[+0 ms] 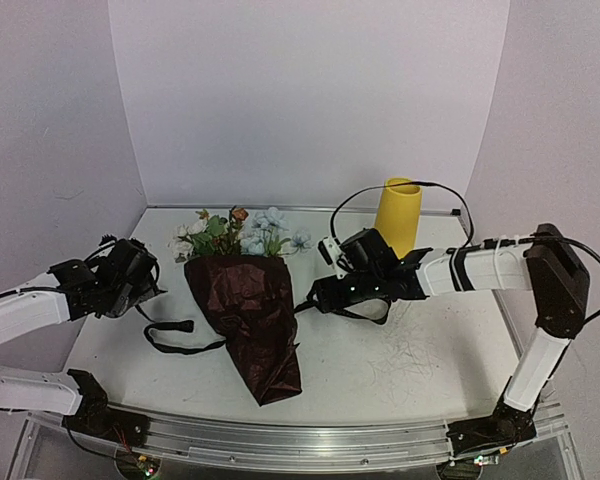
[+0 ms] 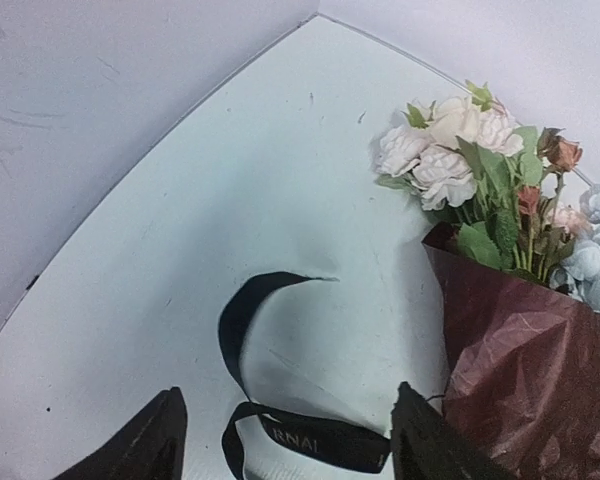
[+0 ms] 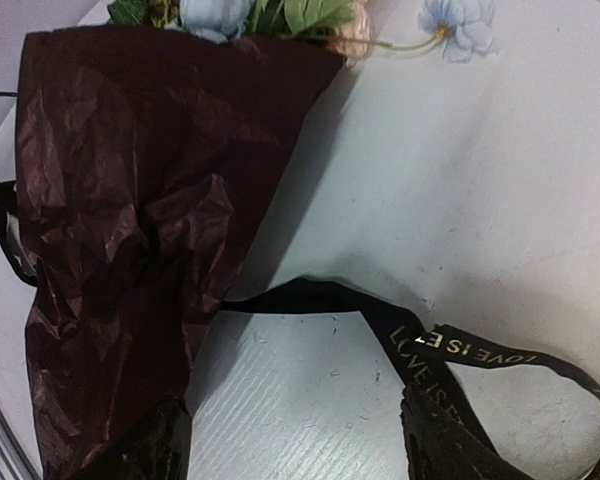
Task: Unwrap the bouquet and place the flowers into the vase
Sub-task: Untie the ribbon from the wrapping paper.
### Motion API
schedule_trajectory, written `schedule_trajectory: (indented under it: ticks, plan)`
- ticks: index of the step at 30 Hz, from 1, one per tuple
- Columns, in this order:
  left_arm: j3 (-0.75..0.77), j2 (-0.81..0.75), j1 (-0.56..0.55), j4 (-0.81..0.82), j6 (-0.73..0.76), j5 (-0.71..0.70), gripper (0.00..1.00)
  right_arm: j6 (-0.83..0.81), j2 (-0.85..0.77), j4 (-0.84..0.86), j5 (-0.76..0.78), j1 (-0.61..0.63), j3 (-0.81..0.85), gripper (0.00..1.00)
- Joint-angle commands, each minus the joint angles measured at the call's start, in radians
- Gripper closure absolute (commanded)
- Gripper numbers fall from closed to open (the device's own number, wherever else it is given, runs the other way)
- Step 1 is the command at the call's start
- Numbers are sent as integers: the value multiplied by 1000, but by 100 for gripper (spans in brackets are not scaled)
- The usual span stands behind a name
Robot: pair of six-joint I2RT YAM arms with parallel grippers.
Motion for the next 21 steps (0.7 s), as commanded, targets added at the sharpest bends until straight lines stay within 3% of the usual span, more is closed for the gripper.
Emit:
schedule_trajectory:
  ticks: [1,4,9,15,21]
  plan:
    - [8,42,4,-41,-75,19,23,55,56,-20,-36,23,37,31]
    - [-26,36,4,107,70,188,23,70,91,-21,-10,56,43,33]
    - [-171,-43,4,420,139,477,34,107,145,-22,24,102,52,45]
    - [-233,10,4,565,138,561,42,122,178,-17,30,139,54,59]
    - [-250,111,8,725,136,618,47,138,177,-1,24,170,49,62]
